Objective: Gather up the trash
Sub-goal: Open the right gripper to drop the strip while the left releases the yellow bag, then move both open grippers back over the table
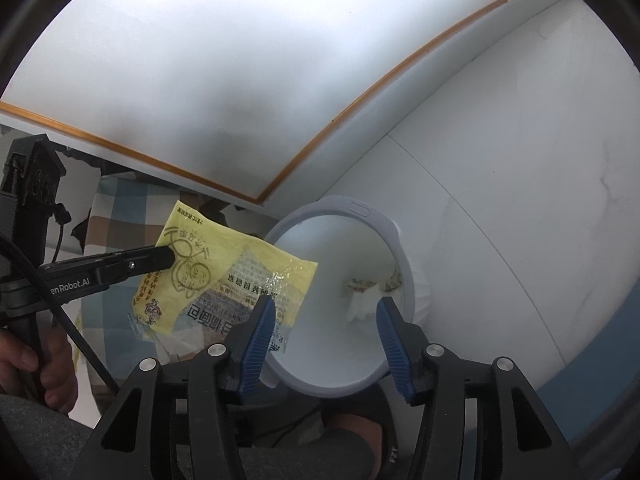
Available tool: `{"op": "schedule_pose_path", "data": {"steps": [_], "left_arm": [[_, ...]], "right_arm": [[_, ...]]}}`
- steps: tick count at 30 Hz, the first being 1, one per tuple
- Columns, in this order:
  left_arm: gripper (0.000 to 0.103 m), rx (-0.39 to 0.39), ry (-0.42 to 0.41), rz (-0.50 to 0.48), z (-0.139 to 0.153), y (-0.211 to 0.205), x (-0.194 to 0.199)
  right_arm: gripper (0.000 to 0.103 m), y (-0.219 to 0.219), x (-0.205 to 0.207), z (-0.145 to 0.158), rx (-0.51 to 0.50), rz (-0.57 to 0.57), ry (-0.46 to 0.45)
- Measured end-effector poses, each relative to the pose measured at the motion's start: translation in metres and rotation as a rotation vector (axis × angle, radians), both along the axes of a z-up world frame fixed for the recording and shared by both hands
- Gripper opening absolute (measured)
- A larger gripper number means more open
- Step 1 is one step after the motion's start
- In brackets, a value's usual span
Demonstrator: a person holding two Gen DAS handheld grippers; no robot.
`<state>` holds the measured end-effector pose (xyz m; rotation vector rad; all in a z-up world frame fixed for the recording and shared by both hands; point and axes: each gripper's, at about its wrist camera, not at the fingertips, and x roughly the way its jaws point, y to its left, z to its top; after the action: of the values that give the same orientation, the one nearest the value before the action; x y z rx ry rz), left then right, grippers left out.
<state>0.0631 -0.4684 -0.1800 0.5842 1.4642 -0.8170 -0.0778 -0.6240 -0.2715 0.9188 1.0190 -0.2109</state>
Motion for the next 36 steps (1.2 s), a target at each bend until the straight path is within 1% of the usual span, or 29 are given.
{"op": "schedule_pose_path", "data": {"steps": [5,7,10,11,12,13,14,15,17,19,21,26,29,32,34,36], "left_arm": [[0.002,0.033,0.034,0.017,-0.009,-0.001,0.000],[0.003,0.037,0.051,0.011,-0.012,-0.002,-0.001],[0.006,0.054,0.059,-0.007,-0.016,-0.004,-0.004],[0.012,0.056,0.060,-0.006,-0.017,-0.003,-0.004],[0.024,0.055,0.065,-0.005,-0.017,-0.003,-0.004],[0.031,0.055,0.069,-0.003,-0.018,-0.001,-0.003],[0.043,0.056,0.070,-0.001,-0.018,0.000,-0.002],[0.047,0.052,0.066,0.001,-0.017,0.001,-0.002],[0.048,0.041,0.063,0.002,-0.015,0.004,-0.002],[0.052,0.042,0.056,0.002,-0.014,0.006,-0.003],[0.056,0.036,0.033,0.013,-0.010,0.009,-0.003],[0.060,-0.022,-0.012,0.046,0.009,0.021,-0.001],[0.060,-0.025,-0.084,0.070,0.022,0.028,-0.001],[0.060,-0.073,-0.142,0.105,0.041,0.038,-0.003],[0.063,-0.107,-0.183,0.134,0.056,0.048,-0.002],[0.063,-0.120,-0.224,0.157,0.069,0.058,-0.002]], "right_arm": [[0.061,-0.007,-0.009,0.003,-0.003,-0.036,-0.011],[0.061,-0.010,-0.011,0.002,0.009,-0.053,-0.011],[0.061,-0.012,-0.014,0.002,0.018,-0.058,-0.011],[0.061,-0.010,-0.011,0.003,0.014,-0.053,-0.012],[0.061,-0.009,-0.011,0.003,0.011,-0.050,-0.013],[0.061,-0.008,-0.011,0.004,0.011,-0.047,-0.014],[0.062,-0.008,-0.011,0.004,0.014,-0.046,-0.016],[0.062,-0.008,-0.012,0.004,0.017,-0.047,-0.018],[0.065,-0.007,-0.014,0.004,0.022,-0.050,-0.020],[0.066,-0.006,-0.016,0.003,0.028,-0.052,-0.019],[0.070,-0.006,-0.017,0.003,0.031,-0.050,-0.017],[0.079,-0.003,-0.022,0.010,0.025,-0.054,-0.023],[0.083,-0.003,-0.023,0.014,0.024,-0.058,-0.032],[0.083,0.002,-0.021,0.021,0.030,-0.057,-0.032],[0.085,0.006,-0.020,0.030,0.024,-0.052,-0.040],[0.088,0.011,-0.020,0.043,-0.013,-0.043,-0.057]]}}
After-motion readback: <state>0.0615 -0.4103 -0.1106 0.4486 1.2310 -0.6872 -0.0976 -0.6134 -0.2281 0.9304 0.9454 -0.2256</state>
